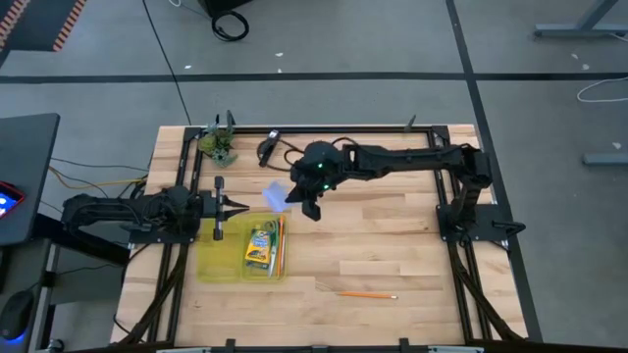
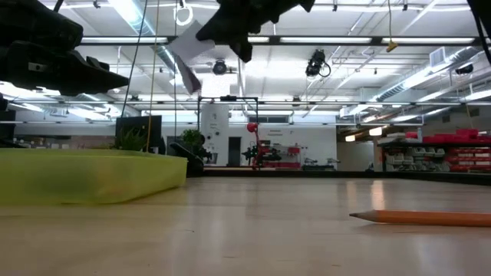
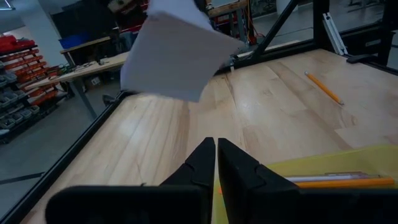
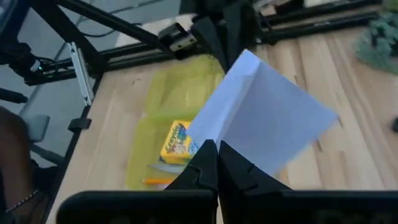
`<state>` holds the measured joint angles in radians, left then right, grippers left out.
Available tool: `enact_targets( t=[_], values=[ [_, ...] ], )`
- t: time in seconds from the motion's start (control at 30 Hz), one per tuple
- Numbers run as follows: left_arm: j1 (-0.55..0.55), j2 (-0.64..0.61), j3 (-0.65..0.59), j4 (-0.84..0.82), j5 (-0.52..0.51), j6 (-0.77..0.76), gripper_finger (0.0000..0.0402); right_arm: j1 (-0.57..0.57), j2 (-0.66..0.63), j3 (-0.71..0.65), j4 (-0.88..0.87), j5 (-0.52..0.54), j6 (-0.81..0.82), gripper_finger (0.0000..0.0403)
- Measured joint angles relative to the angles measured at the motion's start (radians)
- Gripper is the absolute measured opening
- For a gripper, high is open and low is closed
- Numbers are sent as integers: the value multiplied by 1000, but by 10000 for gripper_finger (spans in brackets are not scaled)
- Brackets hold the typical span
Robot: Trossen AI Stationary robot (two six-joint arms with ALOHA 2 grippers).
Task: Pack school essentials
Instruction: Put the white sticky notes into the yellow pencil box
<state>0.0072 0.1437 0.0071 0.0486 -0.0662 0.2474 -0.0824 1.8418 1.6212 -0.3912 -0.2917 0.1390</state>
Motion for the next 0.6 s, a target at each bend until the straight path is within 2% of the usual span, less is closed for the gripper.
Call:
enact_targets(
  t=[0.33,0.6],
  values=[
    [0,0,0,0,0,0,36,55,146,-12,88,-5,-7,3],
    [0,0,0,-1,0,0,26,79,228,-12,178,-51,-8,3]
  ],
)
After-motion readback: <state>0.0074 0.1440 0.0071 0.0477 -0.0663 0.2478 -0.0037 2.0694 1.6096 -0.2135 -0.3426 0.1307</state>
